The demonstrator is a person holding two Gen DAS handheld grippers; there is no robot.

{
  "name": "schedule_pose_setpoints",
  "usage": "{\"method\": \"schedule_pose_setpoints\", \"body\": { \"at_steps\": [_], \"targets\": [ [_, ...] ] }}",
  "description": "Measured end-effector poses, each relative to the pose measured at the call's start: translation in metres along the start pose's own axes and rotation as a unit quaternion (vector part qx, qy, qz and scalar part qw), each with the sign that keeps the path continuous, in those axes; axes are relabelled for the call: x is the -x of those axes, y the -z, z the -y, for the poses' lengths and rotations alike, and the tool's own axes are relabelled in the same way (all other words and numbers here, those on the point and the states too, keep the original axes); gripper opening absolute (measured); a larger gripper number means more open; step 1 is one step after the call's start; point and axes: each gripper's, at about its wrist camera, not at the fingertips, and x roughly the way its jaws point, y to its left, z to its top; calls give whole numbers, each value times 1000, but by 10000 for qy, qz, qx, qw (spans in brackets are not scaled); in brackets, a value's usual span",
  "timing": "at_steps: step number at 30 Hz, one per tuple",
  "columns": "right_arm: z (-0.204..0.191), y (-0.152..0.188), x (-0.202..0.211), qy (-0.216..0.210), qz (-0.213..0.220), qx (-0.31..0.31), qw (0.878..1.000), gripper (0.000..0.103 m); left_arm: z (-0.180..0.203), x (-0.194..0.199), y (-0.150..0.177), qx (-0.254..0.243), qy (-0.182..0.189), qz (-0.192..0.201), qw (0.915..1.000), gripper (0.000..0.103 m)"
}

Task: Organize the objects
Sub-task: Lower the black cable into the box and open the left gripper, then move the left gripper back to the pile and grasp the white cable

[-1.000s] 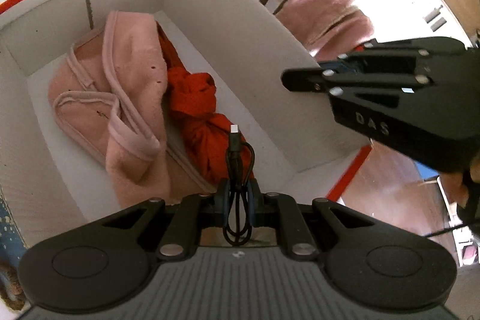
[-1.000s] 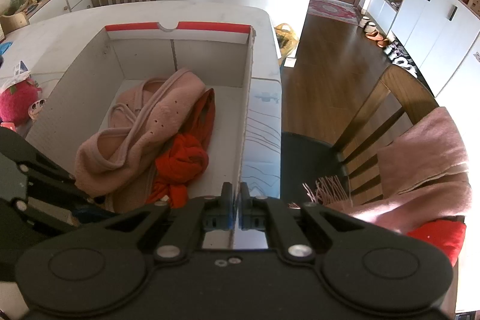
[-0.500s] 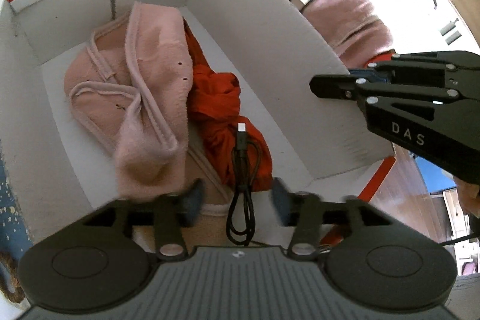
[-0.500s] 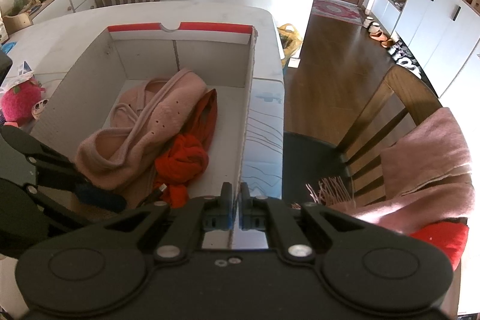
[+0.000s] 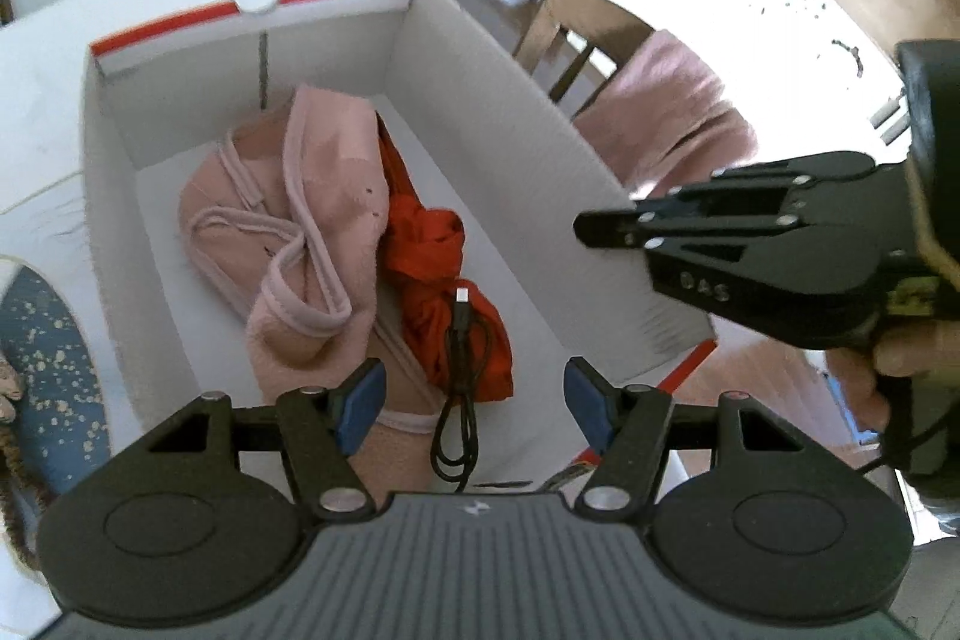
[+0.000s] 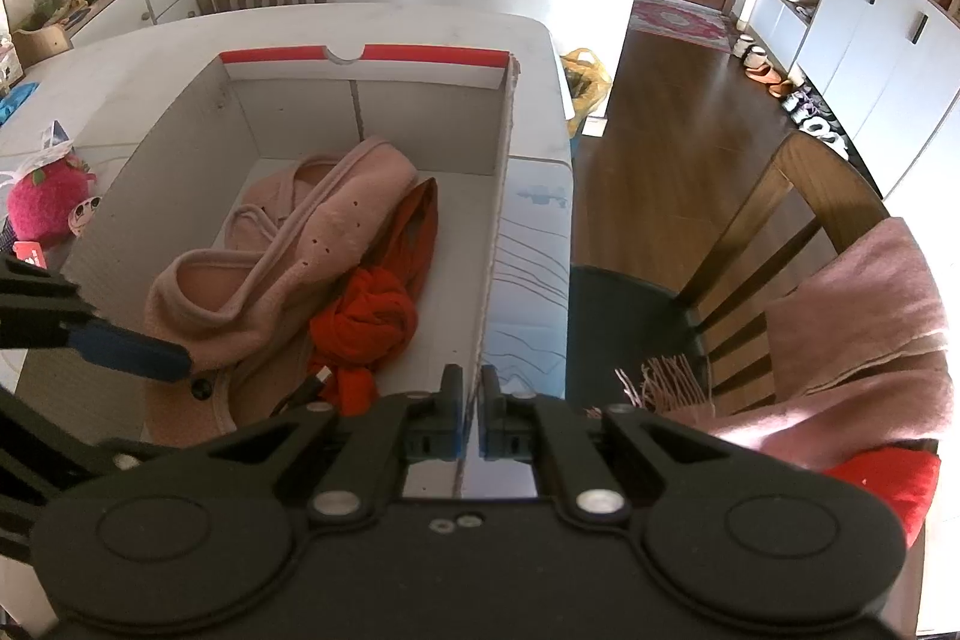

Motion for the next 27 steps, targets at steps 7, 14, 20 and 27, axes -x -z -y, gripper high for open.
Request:
{"method": "schedule_pose_setpoints", "body": {
  "at_steps": [7, 14, 20, 27],
  "targets": [
    [-1, -1, -1, 25, -30, 8, 10000, 4, -1, 36, 5, 42, -175, 509, 9985, 65],
    [-3, -2, -3, 103, -92, -58, 9999, 4, -26, 77, 22, 194, -602, 1039, 9926, 72],
    [-3, -4, -5, 188, -152, -152, 9996, 4, -68, 116, 52, 588, -1077, 1283, 9841, 84],
    [-7, -8, -6, 331, -220, -256, 9989, 5, -144, 144, 96, 1385, -1765, 1288, 9659, 84]
  ]
}}
